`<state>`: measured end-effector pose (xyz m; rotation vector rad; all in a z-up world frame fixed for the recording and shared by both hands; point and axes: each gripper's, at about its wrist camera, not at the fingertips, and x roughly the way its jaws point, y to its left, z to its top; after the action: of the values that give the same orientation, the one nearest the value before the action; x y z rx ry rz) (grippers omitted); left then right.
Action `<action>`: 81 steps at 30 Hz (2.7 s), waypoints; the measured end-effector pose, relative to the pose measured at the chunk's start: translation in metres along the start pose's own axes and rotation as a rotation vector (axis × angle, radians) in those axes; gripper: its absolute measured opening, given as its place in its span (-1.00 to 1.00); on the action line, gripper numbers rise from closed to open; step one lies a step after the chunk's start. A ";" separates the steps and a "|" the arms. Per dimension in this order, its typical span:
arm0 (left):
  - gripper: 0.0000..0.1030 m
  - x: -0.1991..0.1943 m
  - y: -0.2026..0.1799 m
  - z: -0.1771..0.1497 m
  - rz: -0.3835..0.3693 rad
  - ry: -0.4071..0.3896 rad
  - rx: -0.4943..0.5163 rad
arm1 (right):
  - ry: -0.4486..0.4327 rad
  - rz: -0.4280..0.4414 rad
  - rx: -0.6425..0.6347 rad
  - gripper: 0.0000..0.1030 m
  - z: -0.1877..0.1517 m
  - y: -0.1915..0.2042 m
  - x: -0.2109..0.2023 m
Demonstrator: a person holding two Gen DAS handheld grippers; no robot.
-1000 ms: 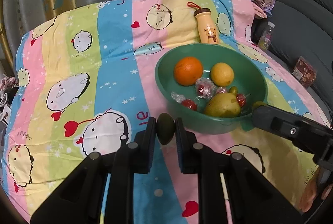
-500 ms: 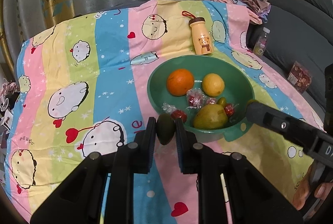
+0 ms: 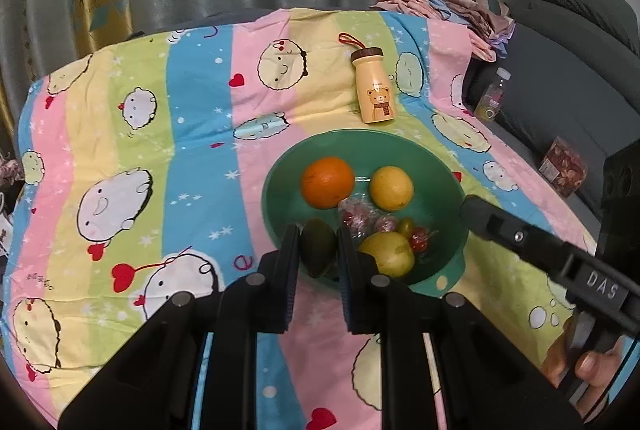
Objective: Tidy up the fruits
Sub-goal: 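Carry both small green fruits over the green basin, then lower both small green fruits into the basin and open both grippers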
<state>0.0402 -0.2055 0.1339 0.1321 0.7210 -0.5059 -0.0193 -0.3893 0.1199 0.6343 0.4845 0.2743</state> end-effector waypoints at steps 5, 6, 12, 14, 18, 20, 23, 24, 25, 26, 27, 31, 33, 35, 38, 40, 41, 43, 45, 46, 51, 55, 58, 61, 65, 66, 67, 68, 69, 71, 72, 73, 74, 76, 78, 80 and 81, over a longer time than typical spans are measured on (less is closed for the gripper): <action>-0.65 0.010 -0.002 0.008 -0.012 0.012 -0.002 | 0.003 -0.032 -0.018 -0.60 0.010 -0.002 0.003; -0.65 0.012 -0.002 0.009 -0.015 0.014 -0.005 | 0.006 -0.038 -0.019 -0.60 0.011 -0.003 0.004; -0.65 0.033 -0.002 0.016 -0.021 0.039 -0.013 | 0.046 -0.079 -0.026 -0.60 0.016 -0.011 0.020; -0.65 0.041 -0.003 0.017 -0.018 0.053 -0.007 | 0.054 -0.095 -0.032 -0.60 0.017 -0.013 0.024; -0.65 0.053 -0.005 0.019 -0.016 0.074 0.006 | 0.068 -0.127 -0.048 -0.60 0.017 -0.015 0.031; -0.65 0.060 -0.006 0.019 -0.010 0.090 0.012 | 0.077 -0.126 -0.044 -0.60 0.016 -0.017 0.033; -0.65 0.066 -0.007 0.017 0.005 0.106 0.019 | 0.085 -0.152 -0.053 -0.60 0.014 -0.019 0.036; -0.65 0.068 -0.007 0.017 0.008 0.110 0.022 | 0.086 -0.155 -0.052 -0.60 0.014 -0.019 0.036; -0.65 0.069 -0.007 0.017 0.010 0.114 0.025 | 0.086 -0.158 -0.053 -0.60 0.014 -0.020 0.036; -0.65 0.071 -0.007 0.017 0.013 0.118 0.029 | 0.088 -0.164 -0.055 -0.60 0.014 -0.020 0.036; -0.65 0.073 -0.008 0.016 0.018 0.123 0.035 | 0.090 -0.172 -0.060 -0.60 0.014 -0.020 0.036; -0.65 0.077 -0.010 0.017 0.023 0.137 0.051 | 0.096 -0.194 -0.074 -0.60 0.013 -0.019 0.037; -0.65 0.080 -0.011 0.017 0.034 0.145 0.059 | 0.097 -0.218 -0.093 -0.60 0.013 -0.016 0.038; -0.65 0.082 -0.012 0.016 0.039 0.152 0.068 | 0.102 -0.239 -0.119 -0.60 0.012 -0.012 0.040; -0.65 0.084 -0.014 0.015 0.046 0.156 0.082 | 0.112 -0.251 -0.136 -0.60 0.010 -0.009 0.042; -0.65 0.083 -0.015 0.015 0.054 0.151 0.093 | 0.114 -0.261 -0.144 -0.60 0.009 -0.009 0.043; -0.65 0.083 -0.016 0.015 0.063 0.148 0.103 | 0.115 -0.266 -0.148 -0.60 0.009 -0.009 0.043; -0.65 0.084 -0.016 0.015 0.063 0.151 0.110 | 0.117 -0.270 -0.153 -0.60 0.009 -0.008 0.043; -0.65 0.085 -0.017 0.014 0.068 0.154 0.120 | 0.118 -0.277 -0.157 -0.60 0.008 -0.007 0.044; -0.65 0.086 -0.017 0.014 0.070 0.155 0.124 | 0.119 -0.282 -0.160 -0.60 0.008 -0.007 0.044; -0.65 0.089 -0.019 0.014 0.070 0.162 0.134 | 0.125 -0.301 -0.159 -0.60 0.008 -0.008 0.044; -0.65 0.090 -0.021 0.014 0.072 0.168 0.142 | 0.128 -0.304 -0.160 -0.60 0.008 -0.009 0.044; -0.65 0.092 -0.022 0.013 0.074 0.173 0.146 | 0.132 -0.306 -0.160 -0.60 0.008 -0.010 0.045; -0.65 0.093 -0.022 0.013 0.076 0.181 0.150 | 0.137 -0.315 -0.164 -0.60 0.008 -0.010 0.046; -0.65 0.095 -0.023 0.013 0.079 0.188 0.155 | 0.137 -0.319 -0.169 -0.60 0.008 -0.010 0.047; -0.65 0.095 -0.022 0.012 0.079 0.191 0.155 | 0.139 -0.319 -0.169 -0.60 0.008 -0.010 0.047; -0.65 0.096 -0.022 0.012 0.080 0.194 0.155 | 0.141 -0.319 -0.169 -0.60 0.008 -0.010 0.047; -0.65 0.096 -0.023 0.012 0.081 0.197 0.157 | 0.141 -0.319 -0.168 -0.60 0.007 -0.009 0.047; -0.65 0.096 -0.023 0.012 0.083 0.198 0.159 | 0.143 -0.319 -0.169 -0.60 0.007 -0.009 0.047; -0.65 0.097 -0.023 0.011 0.085 0.198 0.160 | 0.145 -0.318 -0.171 -0.60 0.007 -0.009 0.047; -0.65 0.097 -0.023 0.011 0.084 0.199 0.160 | 0.146 -0.318 -0.172 -0.60 0.007 -0.009 0.047; -0.65 0.097 -0.023 0.011 0.085 0.200 0.161 | 0.148 -0.319 -0.173 -0.60 0.007 -0.009 0.048; -0.65 0.098 -0.024 0.011 0.087 0.202 0.163 | 0.149 -0.320 -0.174 -0.60 0.006 -0.009 0.048; -0.65 0.098 -0.024 0.011 0.087 0.204 0.166 | 0.153 -0.320 -0.175 -0.60 0.006 -0.008 0.049; -0.65 0.099 -0.025 0.011 0.089 0.206 0.169 | 0.157 -0.323 -0.179 -0.60 0.005 -0.008 0.050; -0.65 0.100 -0.025 0.011 0.089 0.208 0.170 | 0.160 -0.328 -0.180 -0.60 0.004 -0.008 0.050; -0.65 0.100 -0.025 0.011 0.089 0.209 0.171 | 0.162 -0.328 -0.180 -0.60 0.004 -0.008 0.051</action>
<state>0.0980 -0.2703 0.0774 0.3797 0.8708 -0.4721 0.0271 -0.3780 0.1003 0.3508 0.7014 0.0564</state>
